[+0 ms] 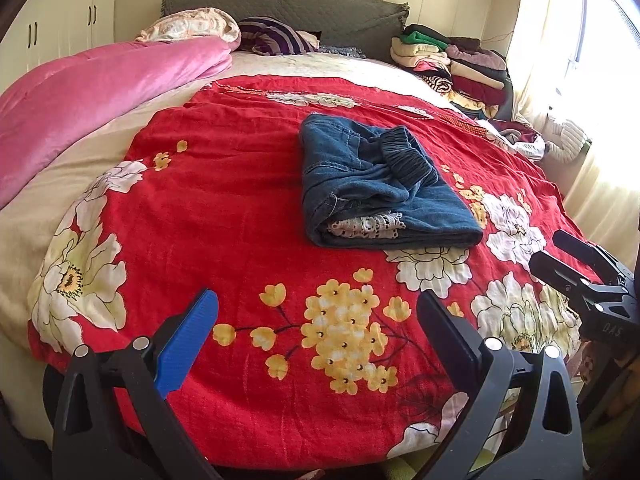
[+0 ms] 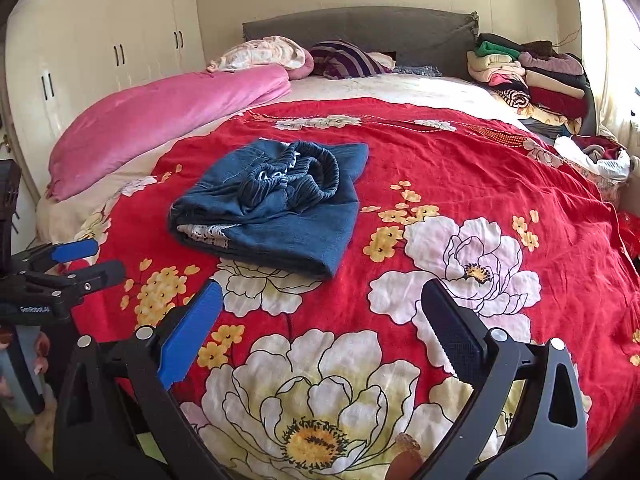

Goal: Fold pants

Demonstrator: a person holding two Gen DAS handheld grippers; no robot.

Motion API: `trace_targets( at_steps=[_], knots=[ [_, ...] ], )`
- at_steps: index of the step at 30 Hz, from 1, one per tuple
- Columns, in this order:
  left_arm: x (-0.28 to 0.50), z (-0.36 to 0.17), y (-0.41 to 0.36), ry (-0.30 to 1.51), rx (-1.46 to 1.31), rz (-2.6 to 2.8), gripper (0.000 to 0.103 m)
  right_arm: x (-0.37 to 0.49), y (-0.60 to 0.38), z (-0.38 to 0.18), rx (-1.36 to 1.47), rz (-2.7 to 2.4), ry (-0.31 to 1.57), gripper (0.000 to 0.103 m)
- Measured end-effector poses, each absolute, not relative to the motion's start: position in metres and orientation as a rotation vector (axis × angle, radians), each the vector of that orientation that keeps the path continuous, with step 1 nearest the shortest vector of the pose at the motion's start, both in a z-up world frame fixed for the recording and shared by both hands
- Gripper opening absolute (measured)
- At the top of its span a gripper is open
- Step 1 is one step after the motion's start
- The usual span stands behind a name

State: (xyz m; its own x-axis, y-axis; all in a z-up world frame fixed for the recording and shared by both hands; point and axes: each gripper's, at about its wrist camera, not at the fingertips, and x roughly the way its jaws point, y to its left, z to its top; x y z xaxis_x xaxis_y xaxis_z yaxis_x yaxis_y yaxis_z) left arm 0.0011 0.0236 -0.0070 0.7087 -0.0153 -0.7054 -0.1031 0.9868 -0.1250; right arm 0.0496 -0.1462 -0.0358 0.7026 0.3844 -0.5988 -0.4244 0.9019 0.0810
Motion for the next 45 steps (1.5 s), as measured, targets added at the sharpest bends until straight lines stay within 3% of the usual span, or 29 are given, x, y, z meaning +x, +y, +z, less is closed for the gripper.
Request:
trace_targets(
  at_steps=[45],
  knots=[
    [-0.0017, -0.0026, 0.0197, 0.786, -0.148, 0.047, 0.099, 0.0475, -0.1488, -0.0284, -0.084, 0.445, 0.638, 0.094]
  ],
)
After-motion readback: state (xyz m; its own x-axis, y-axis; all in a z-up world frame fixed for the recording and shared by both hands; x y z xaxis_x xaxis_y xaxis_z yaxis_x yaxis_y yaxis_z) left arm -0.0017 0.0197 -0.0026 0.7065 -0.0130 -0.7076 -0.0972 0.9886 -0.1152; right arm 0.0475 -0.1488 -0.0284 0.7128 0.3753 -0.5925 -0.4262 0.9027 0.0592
